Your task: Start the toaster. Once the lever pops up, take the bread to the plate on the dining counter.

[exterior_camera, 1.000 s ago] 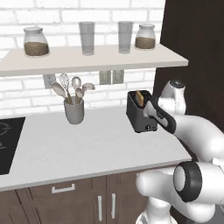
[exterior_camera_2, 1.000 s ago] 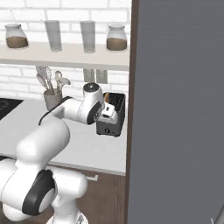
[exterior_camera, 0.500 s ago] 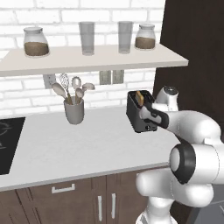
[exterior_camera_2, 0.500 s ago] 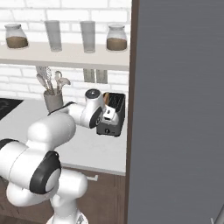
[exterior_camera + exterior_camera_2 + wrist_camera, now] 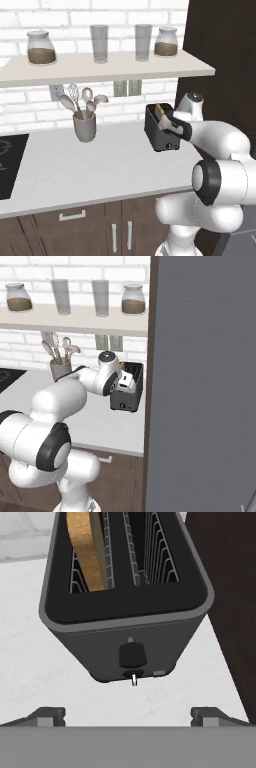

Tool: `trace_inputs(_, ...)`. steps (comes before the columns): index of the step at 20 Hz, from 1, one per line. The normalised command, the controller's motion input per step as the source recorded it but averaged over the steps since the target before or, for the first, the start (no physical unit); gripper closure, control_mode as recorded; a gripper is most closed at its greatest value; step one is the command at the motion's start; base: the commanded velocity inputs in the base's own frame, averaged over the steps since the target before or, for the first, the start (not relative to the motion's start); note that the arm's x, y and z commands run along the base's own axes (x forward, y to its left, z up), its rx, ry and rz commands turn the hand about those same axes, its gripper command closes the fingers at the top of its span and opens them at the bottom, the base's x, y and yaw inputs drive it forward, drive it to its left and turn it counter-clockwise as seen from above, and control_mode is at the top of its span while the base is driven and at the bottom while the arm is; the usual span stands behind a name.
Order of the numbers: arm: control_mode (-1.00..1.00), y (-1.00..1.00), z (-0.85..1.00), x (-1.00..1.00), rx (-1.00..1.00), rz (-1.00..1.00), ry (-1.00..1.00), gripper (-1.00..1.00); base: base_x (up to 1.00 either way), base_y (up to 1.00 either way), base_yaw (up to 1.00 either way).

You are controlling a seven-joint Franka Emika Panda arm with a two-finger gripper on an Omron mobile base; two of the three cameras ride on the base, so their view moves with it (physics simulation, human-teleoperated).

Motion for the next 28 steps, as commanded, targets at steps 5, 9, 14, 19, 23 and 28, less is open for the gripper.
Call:
trace_inputs(5, -1.0, 0.0, 0.0, 0.22, 0.0, 0.0, 0.0, -1.0, 0.0, 0.0, 0.0)
trace_inputs(9, -1.0, -0.01, -0.16, 0.2, 0.0, 0.0, 0.0, -1.0, 0.0, 0.0, 0.0)
trace_inputs(14, -1.0, -0.11, -0.24, 0.12, 0.0, 0.0, 0.0, -1.0, 0.0, 0.0, 0.0)
trace_inputs(19, -1.0, -0.02, -0.02, 0.2, 0.0, 0.0, 0.0, -1.0, 0.0, 0.0, 0.0)
trace_inputs(23, -1.0, 0.0, 0.0, 0.29, 0.0, 0.0, 0.0, -1.0, 0.0, 0.0, 0.0)
trace_inputs(28, -1.0, 0.0, -0.21, 0.16, 0.0, 0.0, 0.0, -1.0, 0.0, 0.0, 0.0)
